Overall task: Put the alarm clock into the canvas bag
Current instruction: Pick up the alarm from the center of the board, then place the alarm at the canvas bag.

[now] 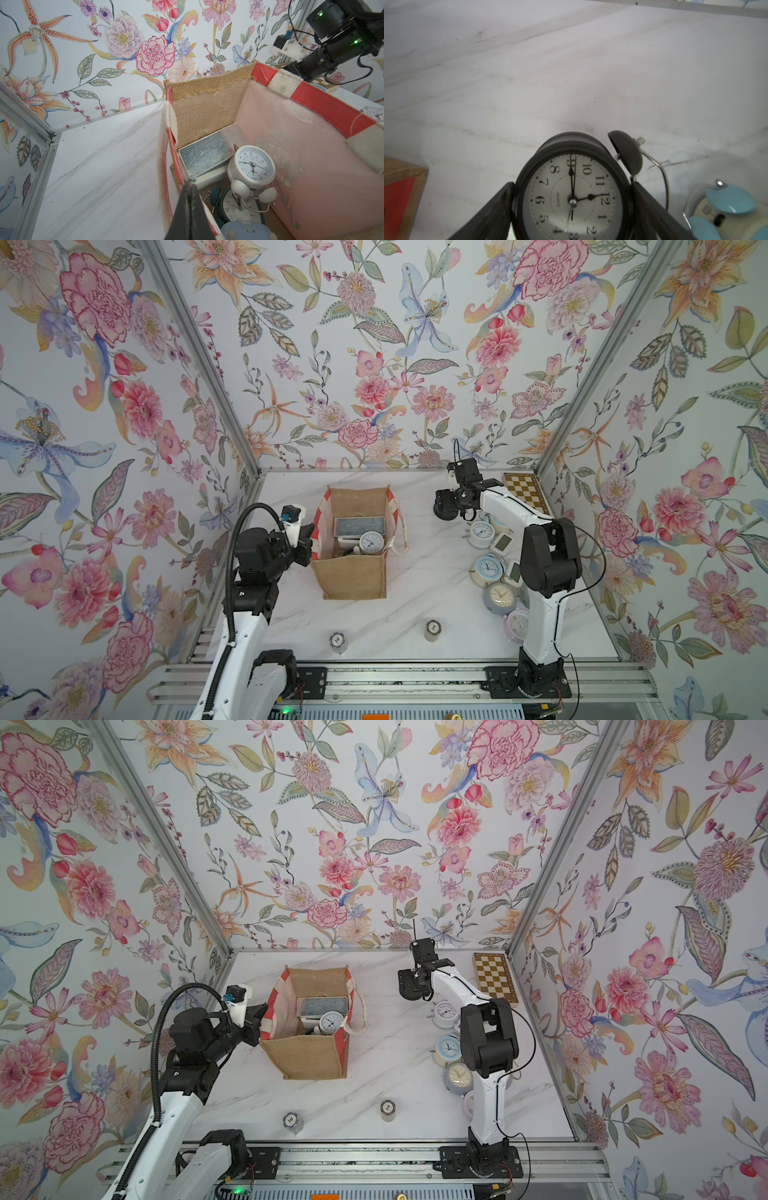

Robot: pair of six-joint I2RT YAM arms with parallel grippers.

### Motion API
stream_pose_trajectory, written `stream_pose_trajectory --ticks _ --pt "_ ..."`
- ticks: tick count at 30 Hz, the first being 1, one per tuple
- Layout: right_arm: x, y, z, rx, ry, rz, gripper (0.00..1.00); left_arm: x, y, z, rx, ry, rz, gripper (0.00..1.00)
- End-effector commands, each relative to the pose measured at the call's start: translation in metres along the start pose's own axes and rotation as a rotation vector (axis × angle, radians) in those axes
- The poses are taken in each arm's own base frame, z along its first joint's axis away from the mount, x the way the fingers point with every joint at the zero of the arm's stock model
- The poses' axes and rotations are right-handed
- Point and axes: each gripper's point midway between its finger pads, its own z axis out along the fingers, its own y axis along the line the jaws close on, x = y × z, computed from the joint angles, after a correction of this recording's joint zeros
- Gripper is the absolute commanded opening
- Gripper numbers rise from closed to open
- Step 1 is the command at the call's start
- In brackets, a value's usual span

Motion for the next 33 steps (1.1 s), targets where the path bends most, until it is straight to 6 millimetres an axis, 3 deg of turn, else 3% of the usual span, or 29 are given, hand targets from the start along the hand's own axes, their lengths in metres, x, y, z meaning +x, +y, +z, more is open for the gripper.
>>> stream_pose_trajectory --ticks 1,7,11,20,27,33 --pt "-0.028 0.019 -0.052 -0.045 -0.113 -0.020 0.61 -0.008 -0.001 -0.004 0.001 -0.031 0.021 0.03" --pt "-0.043 0.054 -0.110 -0.106 -0.193 -0.065 0.59 -0.009 -0.001 -0.006 -0.005 -0.036 0.026 0.03" --pt "-0.052 0.087 -0.150 -0.155 -0.257 -0.105 0.58 -0.009 -0.001 -0.006 -0.001 -0.039 0.024 0.03" --pt "-0.051 0.188 -0.218 -0.297 -0.346 -0.244 0.57 -0.010 -0.003 -0.007 0.002 -0.045 0.024 0.02" --pt "-0.040 0.250 -0.241 -0.389 -0.362 -0.331 0.56 -0.011 -0.004 -0.007 0.011 -0.049 0.024 0.01" --pt "-0.015 0.296 -0.231 -0.478 -0.288 -0.396 0.56 -0.011 -0.004 -0.007 0.013 -0.052 0.023 0.00"
